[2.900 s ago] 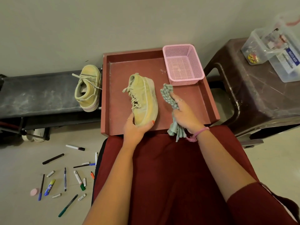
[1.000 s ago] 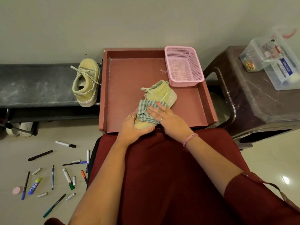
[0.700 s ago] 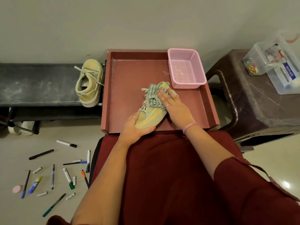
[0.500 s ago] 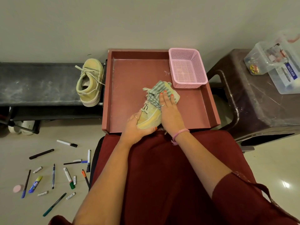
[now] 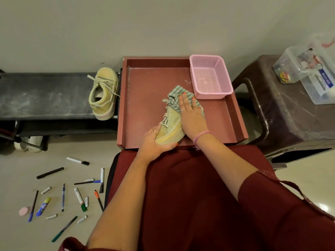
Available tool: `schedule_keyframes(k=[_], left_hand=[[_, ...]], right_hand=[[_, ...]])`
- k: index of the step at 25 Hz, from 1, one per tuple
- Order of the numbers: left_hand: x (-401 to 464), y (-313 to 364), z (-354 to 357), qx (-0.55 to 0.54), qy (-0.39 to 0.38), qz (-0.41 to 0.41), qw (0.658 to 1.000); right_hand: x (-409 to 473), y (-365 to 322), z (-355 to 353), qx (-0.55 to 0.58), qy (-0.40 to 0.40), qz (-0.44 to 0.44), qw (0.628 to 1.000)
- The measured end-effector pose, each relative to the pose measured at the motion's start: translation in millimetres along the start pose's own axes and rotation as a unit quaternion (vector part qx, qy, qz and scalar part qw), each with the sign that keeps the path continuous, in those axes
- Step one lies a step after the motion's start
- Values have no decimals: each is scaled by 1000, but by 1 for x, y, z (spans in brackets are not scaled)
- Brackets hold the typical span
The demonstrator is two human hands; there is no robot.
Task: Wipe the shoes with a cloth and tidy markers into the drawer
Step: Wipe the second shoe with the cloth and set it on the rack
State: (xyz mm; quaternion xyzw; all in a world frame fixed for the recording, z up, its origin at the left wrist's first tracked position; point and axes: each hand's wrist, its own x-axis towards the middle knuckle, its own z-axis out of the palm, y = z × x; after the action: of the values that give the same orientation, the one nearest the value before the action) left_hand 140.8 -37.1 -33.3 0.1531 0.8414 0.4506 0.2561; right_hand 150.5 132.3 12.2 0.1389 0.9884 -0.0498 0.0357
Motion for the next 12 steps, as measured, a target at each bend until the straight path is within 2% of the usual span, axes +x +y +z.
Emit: schedule_keyframes(k=[5,7,9,12], left_hand=[[1,-3,0,17,11,25,999],[-1,-2,-1,13,-1,28,1000],[-2,-1,-3,-2,-10,18,1000],[-1,-1,-6,-22,-26,-4,999]], right_hand=[[-65,-6,18,-7,-57,-144,988],[-66,16,12,-34,-32,-190,981],[-48,40,5,-64,-2,-187,980],[-23,47,0,-13,4,-81,997]])
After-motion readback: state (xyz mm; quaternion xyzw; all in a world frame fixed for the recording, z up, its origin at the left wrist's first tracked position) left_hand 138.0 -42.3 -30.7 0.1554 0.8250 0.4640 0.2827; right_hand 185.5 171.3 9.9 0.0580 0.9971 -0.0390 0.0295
